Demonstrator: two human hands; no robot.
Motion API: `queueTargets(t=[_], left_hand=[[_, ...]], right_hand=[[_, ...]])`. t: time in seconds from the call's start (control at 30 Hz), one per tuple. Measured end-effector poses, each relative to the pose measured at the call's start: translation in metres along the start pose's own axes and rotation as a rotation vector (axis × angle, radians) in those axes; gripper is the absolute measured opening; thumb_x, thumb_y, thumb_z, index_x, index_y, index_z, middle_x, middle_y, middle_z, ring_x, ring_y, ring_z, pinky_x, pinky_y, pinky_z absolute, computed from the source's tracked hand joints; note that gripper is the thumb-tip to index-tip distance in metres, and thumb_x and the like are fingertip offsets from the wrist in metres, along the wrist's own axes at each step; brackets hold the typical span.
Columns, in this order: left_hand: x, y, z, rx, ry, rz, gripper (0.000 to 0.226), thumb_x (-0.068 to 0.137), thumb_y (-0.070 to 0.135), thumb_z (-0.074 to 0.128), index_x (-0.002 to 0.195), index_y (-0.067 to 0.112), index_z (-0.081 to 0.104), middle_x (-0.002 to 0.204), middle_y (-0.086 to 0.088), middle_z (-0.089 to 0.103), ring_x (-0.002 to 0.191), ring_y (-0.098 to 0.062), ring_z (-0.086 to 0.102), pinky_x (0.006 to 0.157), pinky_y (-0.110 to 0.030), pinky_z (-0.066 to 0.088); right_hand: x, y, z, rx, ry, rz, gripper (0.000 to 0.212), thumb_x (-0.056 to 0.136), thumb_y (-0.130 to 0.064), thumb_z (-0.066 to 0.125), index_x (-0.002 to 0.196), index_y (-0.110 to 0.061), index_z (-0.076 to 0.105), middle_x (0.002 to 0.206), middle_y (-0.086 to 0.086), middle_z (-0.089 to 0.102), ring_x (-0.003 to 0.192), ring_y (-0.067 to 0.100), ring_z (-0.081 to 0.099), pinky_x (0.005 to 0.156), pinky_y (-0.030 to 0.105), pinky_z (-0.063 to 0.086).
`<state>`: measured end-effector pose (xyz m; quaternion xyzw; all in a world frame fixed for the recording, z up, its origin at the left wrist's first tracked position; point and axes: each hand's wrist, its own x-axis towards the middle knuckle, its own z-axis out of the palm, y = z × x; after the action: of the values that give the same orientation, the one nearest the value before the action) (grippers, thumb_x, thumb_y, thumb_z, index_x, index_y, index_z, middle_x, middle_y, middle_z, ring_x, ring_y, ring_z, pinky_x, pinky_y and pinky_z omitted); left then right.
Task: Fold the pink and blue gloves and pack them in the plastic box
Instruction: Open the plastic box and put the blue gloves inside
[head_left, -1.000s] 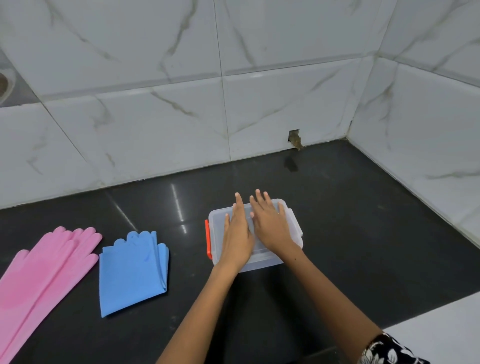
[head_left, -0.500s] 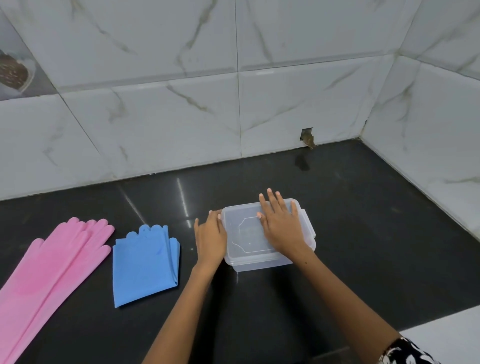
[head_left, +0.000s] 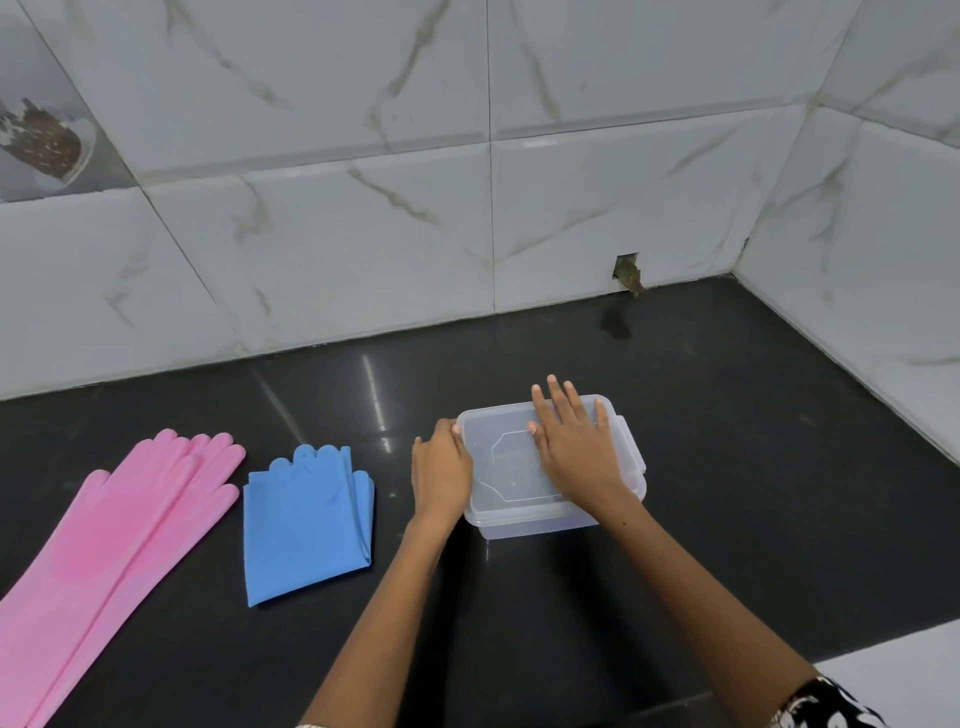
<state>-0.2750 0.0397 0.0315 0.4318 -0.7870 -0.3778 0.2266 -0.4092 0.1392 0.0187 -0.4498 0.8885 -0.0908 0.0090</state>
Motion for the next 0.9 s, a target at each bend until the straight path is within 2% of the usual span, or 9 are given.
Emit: queueTargets(t=[0.17,0.23,0.33,0.4,0.5,0.57,0.7,0.8,0.9], left_hand=[[0.005,-0.011,-0.001,-0.050,-0.049,0.012,0.016,0.100,0.016,0.040,0.097,0.014,0.056,0.098,-0.008,0.066,0.094,-0.025,0.062,0.090,-0.048,0.052],[0.003,-0.026,-0.004,-0.079,-0.077,0.018,0.017,0.101,0.016,0.040,0.095,0.018,0.055,0.105,-0.011,0.067,0.099,-0.026,0.063,0.096,-0.048,0.049],[0.003,-0.043,-0.008,0.027,-0.100,0.094,0.035,0.104,0.026,0.028,0.124,0.016,0.055,0.139,-0.010,0.052,0.140,-0.026,0.033,0.121,-0.044,0.009],[0.008,-0.045,-0.015,0.045,-0.124,0.137,0.041,0.104,0.030,0.024,0.144,0.027,0.034,0.156,0.001,0.026,0.147,-0.015,0.008,0.117,-0.035,-0.009],[0.002,-0.051,-0.034,-0.245,-0.324,0.069,0.047,0.096,0.049,0.042,0.139,0.055,0.025,0.156,0.020,0.012,0.147,-0.011,0.002,0.117,-0.042,-0.002],[-0.010,-0.062,-0.044,-0.409,-0.437,0.077,0.076,0.077,0.059,0.063,0.141,0.055,0.022,0.155,0.024,0.020,0.144,0.000,0.015,0.118,-0.039,0.013],[-0.031,-0.078,-0.046,-0.275,-0.501,0.175,0.133,0.048,0.055,0.088,0.144,0.052,-0.003,0.151,0.032,0.018,0.139,0.013,0.017,0.113,-0.034,0.017],[-0.038,-0.076,-0.036,-0.219,-0.514,0.205,0.153,0.038,0.048,0.095,0.142,0.051,-0.018,0.150,0.037,0.012,0.141,0.010,0.010,0.116,-0.043,0.017],[-0.039,-0.071,-0.029,-0.213,-0.484,0.196,0.160,0.034,0.047,0.097,0.139,0.052,-0.024,0.155,0.024,0.009,0.146,-0.003,0.008,0.116,-0.056,0.019]], right_hand=[[-0.001,0.001,0.000,-0.007,-0.004,0.010,0.052,0.100,-0.040,0.016,0.149,-0.023,0.005,0.160,0.001,0.003,0.147,0.021,0.000,0.118,0.047,0.000],[-0.001,0.001,0.000,-0.007,-0.005,0.003,0.052,0.101,-0.040,0.016,0.149,-0.024,0.006,0.160,0.001,0.004,0.147,0.021,0.000,0.117,0.047,0.000],[0.000,0.000,0.000,-0.019,-0.006,-0.017,0.053,0.100,-0.041,0.016,0.149,-0.024,0.005,0.160,0.000,0.004,0.147,0.021,0.000,0.117,0.048,0.001],[-0.002,-0.001,0.000,-0.021,-0.017,-0.020,0.053,0.100,-0.041,0.016,0.149,-0.024,0.005,0.160,0.000,0.004,0.147,0.021,0.000,0.117,0.049,0.001],[-0.008,-0.003,-0.002,-0.022,-0.020,-0.028,0.053,0.100,-0.041,0.017,0.149,-0.023,0.006,0.160,0.001,0.004,0.147,0.020,0.000,0.117,0.050,0.001],[-0.014,-0.005,-0.004,0.058,-0.021,-0.029,0.052,0.101,-0.038,0.021,0.149,-0.022,0.011,0.160,0.001,0.006,0.147,0.018,0.001,0.116,0.050,-0.001],[-0.026,0.006,-0.023,0.381,-0.131,-0.108,0.069,0.089,-0.059,0.039,0.147,-0.024,0.023,0.159,-0.001,0.011,0.147,0.016,0.002,0.115,0.052,-0.009],[-0.030,0.020,-0.039,0.227,-0.355,-0.290,0.103,0.065,-0.077,0.055,0.148,-0.029,0.016,0.159,-0.002,-0.008,0.146,0.017,-0.012,0.114,0.055,-0.016],[-0.026,0.028,-0.044,0.070,-0.427,-0.398,0.118,0.052,-0.080,0.064,0.147,-0.036,0.007,0.158,-0.003,-0.016,0.143,0.017,-0.023,0.111,0.053,-0.023]])
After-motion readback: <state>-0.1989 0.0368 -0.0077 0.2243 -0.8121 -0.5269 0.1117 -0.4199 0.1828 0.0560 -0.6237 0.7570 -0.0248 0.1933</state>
